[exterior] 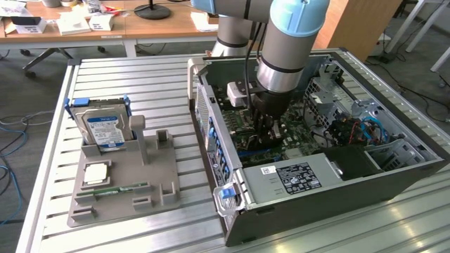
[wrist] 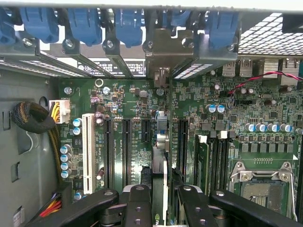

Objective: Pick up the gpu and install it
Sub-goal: 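Insert the gpu into the slot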

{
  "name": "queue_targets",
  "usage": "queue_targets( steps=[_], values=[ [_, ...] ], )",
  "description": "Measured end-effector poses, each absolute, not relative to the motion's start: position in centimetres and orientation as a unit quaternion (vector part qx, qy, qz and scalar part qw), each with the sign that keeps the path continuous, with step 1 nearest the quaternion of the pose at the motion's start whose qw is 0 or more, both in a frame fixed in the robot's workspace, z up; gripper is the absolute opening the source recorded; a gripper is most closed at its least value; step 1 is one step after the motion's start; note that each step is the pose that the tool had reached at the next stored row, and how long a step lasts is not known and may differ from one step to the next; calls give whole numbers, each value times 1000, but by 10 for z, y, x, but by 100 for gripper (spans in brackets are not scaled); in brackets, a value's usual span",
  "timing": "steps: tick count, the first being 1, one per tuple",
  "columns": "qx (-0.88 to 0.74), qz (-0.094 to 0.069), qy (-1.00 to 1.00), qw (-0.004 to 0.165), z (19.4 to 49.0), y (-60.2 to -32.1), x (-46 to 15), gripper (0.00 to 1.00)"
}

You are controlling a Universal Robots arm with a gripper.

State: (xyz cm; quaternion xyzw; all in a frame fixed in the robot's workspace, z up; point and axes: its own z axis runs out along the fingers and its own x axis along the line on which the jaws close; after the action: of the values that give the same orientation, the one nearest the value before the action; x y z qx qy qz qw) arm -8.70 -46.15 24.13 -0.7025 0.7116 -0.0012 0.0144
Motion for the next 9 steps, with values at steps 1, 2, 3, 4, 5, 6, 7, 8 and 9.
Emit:
queue_targets(
  steps=[1,2,3,4,5,6,7,8,9],
  values=[
    [-702,-1,712,14,241,-461,-87,26],
    [-702,-1,712,14,241,-462,-87,26],
    [-702,-1,712,15,241,-461,-87,27],
    [-702,-1,712,15,241,-461,-87,27],
    [-702,-1,712,15,241,-461,-87,34],
    [-702,-1,712,15,241,-461,-87,34],
    [-702,-1,712,14,241,-462,-87,34],
    [-702,-1,712,14,241,-462,-87,34],
    [-702,-1,712,14,241,-461,-87,34]
  ],
)
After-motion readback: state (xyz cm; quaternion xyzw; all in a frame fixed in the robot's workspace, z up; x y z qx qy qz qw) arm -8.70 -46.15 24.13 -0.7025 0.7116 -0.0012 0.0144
